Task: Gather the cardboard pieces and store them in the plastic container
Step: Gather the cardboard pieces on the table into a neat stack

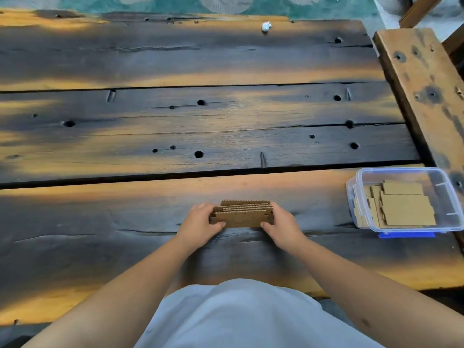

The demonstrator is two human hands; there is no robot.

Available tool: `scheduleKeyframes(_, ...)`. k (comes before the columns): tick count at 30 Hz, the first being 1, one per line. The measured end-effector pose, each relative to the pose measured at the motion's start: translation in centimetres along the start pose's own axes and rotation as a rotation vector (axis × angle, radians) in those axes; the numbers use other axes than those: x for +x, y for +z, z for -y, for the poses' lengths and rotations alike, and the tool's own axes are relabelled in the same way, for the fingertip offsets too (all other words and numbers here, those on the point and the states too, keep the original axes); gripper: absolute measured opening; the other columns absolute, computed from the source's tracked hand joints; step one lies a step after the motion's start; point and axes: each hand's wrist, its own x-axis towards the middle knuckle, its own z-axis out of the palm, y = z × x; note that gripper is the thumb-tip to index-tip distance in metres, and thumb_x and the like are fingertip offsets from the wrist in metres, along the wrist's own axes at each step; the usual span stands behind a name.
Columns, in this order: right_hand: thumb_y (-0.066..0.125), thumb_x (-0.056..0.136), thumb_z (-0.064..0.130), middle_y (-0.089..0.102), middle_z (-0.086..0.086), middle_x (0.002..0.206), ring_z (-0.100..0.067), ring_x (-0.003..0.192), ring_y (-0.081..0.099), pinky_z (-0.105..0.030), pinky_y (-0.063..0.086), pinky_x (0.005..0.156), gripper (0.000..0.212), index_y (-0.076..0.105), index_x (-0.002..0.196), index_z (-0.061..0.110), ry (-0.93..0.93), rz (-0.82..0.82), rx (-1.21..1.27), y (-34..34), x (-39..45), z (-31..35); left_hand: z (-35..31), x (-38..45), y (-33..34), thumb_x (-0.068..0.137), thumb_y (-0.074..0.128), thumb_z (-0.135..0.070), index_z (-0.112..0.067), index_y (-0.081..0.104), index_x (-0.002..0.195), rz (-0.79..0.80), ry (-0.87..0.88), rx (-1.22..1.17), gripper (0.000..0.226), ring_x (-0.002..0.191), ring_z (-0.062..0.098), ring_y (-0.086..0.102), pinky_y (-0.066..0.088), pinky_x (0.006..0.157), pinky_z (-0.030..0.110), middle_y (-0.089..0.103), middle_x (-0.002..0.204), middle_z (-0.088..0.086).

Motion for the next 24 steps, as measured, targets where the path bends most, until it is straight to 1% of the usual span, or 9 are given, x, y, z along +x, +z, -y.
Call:
scheduleKeyframes(2,0.066,0.089,0.016,0.063,0.001,0.124,-0.021,0.112,0.059,-0.029,0.047,0.09,0.048,0.046,0.132,0.023,-0.001,0.004,0.015,0.2,-0.2,0.1,0.1,-0.1,0.2,0.083,0.071,-0.033,-0.024,0.053,0.129,0.07,-0.058,-0.054,0.051,0.101,0.014,0.06,0.045,0.082,0.022,0.065,0.113,-0.005)
scheduleKeyframes(4,0.066,0.09,0.017,0.062,0.002,0.126,-0.021,0.114,0.058,-0.029,0.047,0.091,0.053,0.042,0.137,0.024,-0.006,-0.001,0.021,0.3,-0.3,0.0,0.0,-0.4,0.4,0.083,0.073,-0.032,-0.036,0.029,0.145,0.087,-0.082,-0.133,0.076,0.102,0.007,0.055,0.044,0.083,0.02,0.055,0.117,-0.013)
scheduleKeyframes(6,0.065,0.09,0.018,0.062,0.002,0.126,-0.021,0.114,0.057,-0.032,0.048,0.092,0.051,0.042,0.135,0.024,-0.008,-0.005,0.005,0.2,-0.3,-0.1,-0.1,-0.6,0.7,0.083,0.072,-0.031,-0.046,0.015,0.146,0.068,-0.046,-0.177,0.087,0.109,0.004,0.048,0.043,0.088,0.021,0.046,0.121,-0.016)
scheduleKeyframes(11,0.058,0.094,0.026,0.066,-0.005,0.105,-0.027,0.094,0.062,-0.044,0.054,0.077,0.02,0.045,0.107,0.021,-0.059,0.023,-0.236,-0.2,-0.1,-0.5,-0.5,-0.2,0.9,0.09,0.063,-0.026,-0.026,0.034,0.142,0.053,-0.071,-0.071,0.059,0.119,0.02,0.053,0.043,0.093,0.028,0.054,0.135,0.001)
scheduleKeyframes(14,0.054,0.095,0.031,0.066,-0.007,0.087,-0.033,0.078,0.062,-0.046,0.053,0.063,0.024,0.031,0.091,0.024,-0.103,0.007,-0.403,-0.3,-0.1,-0.6,-0.9,0.3,0.7,0.092,0.062,-0.026,-0.019,0.047,0.128,0.107,-0.063,-0.003,0.04,0.112,0.02,0.056,0.045,0.092,0.03,0.059,0.126,0.002)
scheduleKeyframes(16,0.053,0.095,0.033,0.068,-0.007,0.087,-0.035,0.077,0.063,-0.043,0.051,0.059,0.024,0.03,0.093,0.026,-0.147,-0.043,-0.455,-0.5,-0.1,-0.7,-1.2,0.5,0.6,0.092,0.061,-0.024,-0.019,0.055,0.119,0.095,-0.007,0.011,0.028,0.108,0.021,0.058,0.047,0.093,0.034,0.062,0.118,0.002)
scheduleKeyframes(19,0.053,0.095,0.033,0.071,-0.004,0.098,-0.034,0.082,0.066,-0.04,0.049,0.06,0.029,0.037,0.119,0.027,-0.183,-0.127,-0.465,-0.6,-0.2,-0.4,-1.5,0.6,0.6,0.091,0.061,-0.024,-0.019,0.056,0.113,0.004,0.016,0.027,0.022,0.102,0.022,0.058,0.048,0.089,0.036,0.061,0.11,0.003)
scheduleKeyframes(21,0.055,0.094,0.032,0.068,-0.002,0.114,-0.031,0.095,0.066,-0.043,0.053,0.069,0.045,0.036,0.134,0.029,-0.16,-0.109,-0.423,-0.5,-0.2,-0.2,-1.7,0.5,0.9,0.09,0.062,-0.026,-0.02,0.053,0.116,-0.015,0.006,0.045,0.028,0.104,0.022,0.057,0.048,0.088,0.038,0.059,0.113,0.002)
scheduleKeyframes(24,0.056,0.092,0.031,0.065,-0.002,0.114,-0.029,0.097,0.063,-0.043,0.053,0.073,0.039,0.039,0.127,0.028,-0.102,-0.028,-0.372,0.1,-0.2,-0.2,-2.0,0.2,1.6,0.089,0.064,-0.031,-0.02,0.044,0.127,-0.011,-0.071,0.037,0.045,0.11,0.023,0.055,0.049,0.093,0.042,0.055,0.121,0.001)
